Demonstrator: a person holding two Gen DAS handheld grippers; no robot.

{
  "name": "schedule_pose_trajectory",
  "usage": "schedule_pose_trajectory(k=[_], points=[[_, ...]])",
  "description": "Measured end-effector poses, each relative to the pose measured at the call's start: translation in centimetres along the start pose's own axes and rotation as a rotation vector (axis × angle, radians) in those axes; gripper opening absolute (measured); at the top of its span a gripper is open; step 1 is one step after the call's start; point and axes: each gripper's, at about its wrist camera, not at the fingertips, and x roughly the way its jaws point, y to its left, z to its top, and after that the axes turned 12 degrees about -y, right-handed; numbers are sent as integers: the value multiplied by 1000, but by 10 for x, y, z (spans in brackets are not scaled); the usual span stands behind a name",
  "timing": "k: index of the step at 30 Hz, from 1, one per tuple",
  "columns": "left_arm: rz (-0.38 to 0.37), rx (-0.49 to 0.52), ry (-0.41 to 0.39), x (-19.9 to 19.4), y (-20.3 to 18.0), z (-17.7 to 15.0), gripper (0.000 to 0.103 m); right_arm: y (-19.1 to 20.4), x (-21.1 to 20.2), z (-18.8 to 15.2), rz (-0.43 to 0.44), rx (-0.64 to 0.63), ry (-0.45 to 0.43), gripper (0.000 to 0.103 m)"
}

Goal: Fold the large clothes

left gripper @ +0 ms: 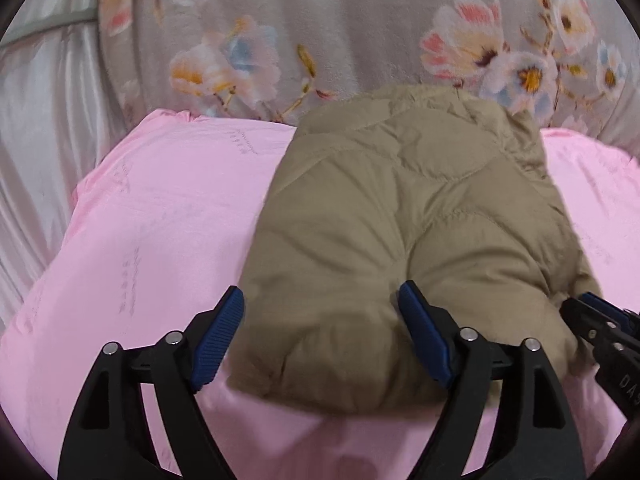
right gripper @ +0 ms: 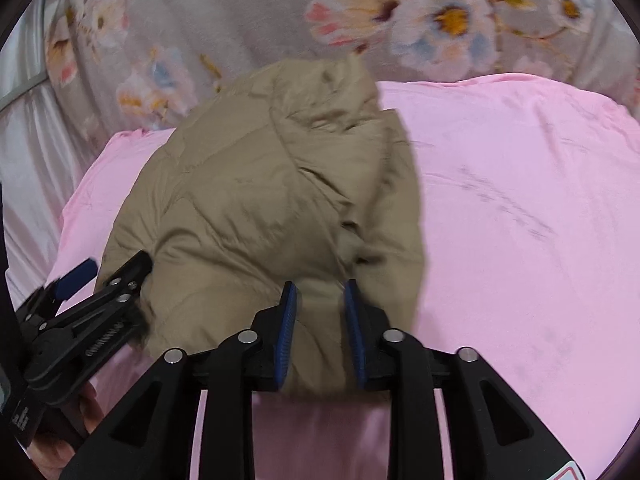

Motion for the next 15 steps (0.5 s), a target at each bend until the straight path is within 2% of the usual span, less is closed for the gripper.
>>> schedule_pose_trajectory(k=[1, 2, 5, 8, 10, 12, 15], points=[[-7, -15, -7, -11, 5, -4, 89, 2, -16, -5, -9, -28, -18, 49], [3, -15, -15, -28, 9, -11, 93, 4, -30, -11, -23, -60, -31, 58], [14, 4, -34, -66, 13, -26, 96, 14, -69, -41, -74, -168, -41, 71], [14, 11, -43, -100, 12, -41, 98, 14, -89, -62, -64, -152, 4, 75], [15, 10, -40, -118, 13, -50, 98, 9, -107, -69, -56, -91, -5, 78], [-1, 2, -8, -129, 12, -59, 98, 8, -119, -78, -54, -64, -8, 84], [8, -5, 39, -143, 8, -74, 98, 14, -129, -89, -38, -74, 11, 85]])
